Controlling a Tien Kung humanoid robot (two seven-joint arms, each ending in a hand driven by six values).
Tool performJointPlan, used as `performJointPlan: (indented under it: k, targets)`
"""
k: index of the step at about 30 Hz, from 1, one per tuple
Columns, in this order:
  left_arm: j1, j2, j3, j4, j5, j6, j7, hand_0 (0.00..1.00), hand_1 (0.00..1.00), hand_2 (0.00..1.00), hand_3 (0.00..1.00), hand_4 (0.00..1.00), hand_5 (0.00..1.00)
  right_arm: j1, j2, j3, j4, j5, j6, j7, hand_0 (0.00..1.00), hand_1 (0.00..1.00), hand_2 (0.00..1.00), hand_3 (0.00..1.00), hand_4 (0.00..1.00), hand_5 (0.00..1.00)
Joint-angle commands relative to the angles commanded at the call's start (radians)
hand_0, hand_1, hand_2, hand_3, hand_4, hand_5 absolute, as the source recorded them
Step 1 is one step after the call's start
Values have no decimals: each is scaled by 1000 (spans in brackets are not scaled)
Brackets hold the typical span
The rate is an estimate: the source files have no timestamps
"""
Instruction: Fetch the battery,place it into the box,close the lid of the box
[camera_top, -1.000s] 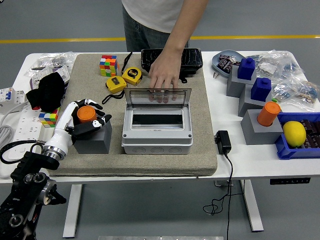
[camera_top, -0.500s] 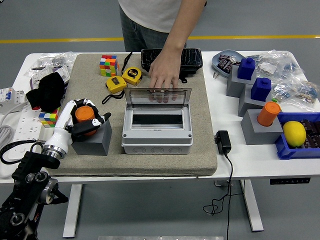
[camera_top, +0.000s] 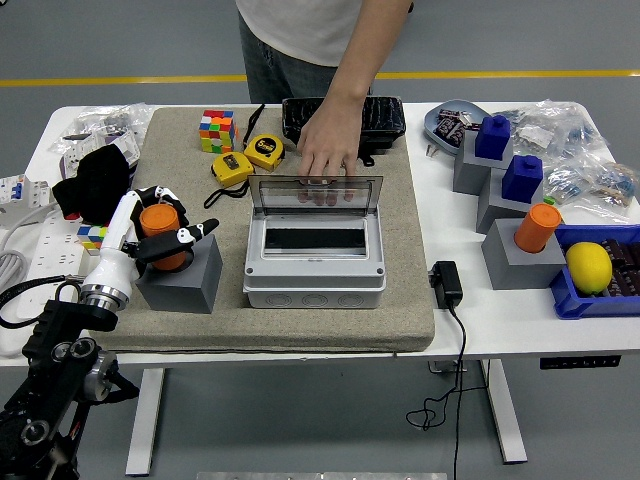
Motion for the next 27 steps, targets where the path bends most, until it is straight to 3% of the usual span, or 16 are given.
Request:
performJointPlan:
  k: [11,14,18,27]
  targets:
    - [-15,12,25,-36,-2,40,-5,50,33,77,114,991,2,3,2,4,0,2,0,1,917,886,828,845,998,998]
    - [-17,23,49,-59,23,72,-5,47,27,71,108,997,2,3,2,3,0,2,1,1,918,886,828,844,998,998]
    - [-22,48,97,-91,100,155,-11,47,27,71,108,997,2,3,1,6,0,-1,1,0,918,886,828,844,998,998]
    - [-36,81,168,-158,279,299,-6,15,2,42,56,998,15,3,-2,3,0,-3,1,-1,917,886,828,844,998,998]
